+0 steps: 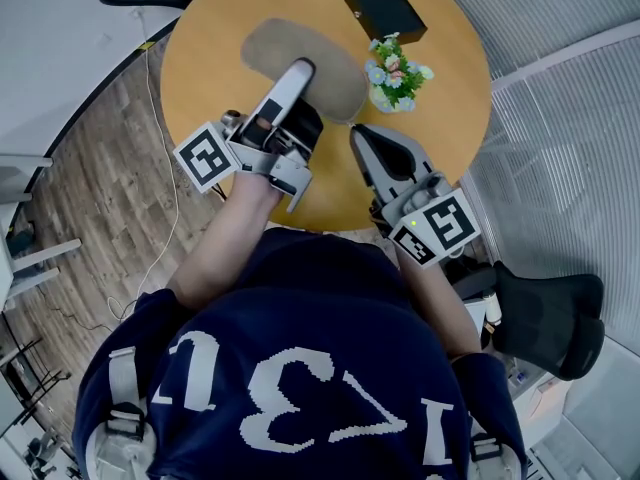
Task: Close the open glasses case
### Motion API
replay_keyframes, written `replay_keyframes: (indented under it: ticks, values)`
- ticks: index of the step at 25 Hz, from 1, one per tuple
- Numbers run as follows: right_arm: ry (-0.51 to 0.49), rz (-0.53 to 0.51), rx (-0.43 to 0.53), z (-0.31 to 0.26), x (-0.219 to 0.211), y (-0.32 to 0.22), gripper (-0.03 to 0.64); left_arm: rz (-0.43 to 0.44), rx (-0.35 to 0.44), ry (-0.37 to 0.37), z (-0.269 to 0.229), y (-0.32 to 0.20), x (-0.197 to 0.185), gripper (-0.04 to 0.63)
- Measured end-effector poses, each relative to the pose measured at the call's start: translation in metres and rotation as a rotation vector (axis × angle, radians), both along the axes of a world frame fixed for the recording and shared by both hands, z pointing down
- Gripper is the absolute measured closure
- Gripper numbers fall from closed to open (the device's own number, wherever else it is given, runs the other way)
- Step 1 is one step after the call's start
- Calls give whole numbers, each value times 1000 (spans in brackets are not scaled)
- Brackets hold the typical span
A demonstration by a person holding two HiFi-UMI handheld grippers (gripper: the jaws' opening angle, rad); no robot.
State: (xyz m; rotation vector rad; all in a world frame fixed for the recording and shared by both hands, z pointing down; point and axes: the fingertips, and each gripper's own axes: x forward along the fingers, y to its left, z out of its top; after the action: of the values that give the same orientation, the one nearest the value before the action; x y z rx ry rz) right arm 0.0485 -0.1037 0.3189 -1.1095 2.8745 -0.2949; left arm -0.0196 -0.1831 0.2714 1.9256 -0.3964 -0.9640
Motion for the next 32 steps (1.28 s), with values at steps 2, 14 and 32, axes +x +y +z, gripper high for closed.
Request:
replay_keyframes:
  ticks: [2,14,32]
  values:
    - [27,8,27,-4,5,0,594,20,-2,23,-1,1,2,318]
    - [6,55,74,-21,23,3,594,95,11,18,-4,10,10,322]
    - [169,-386,223,-37,-16,51,594,275,48,72,-11,29,36,278]
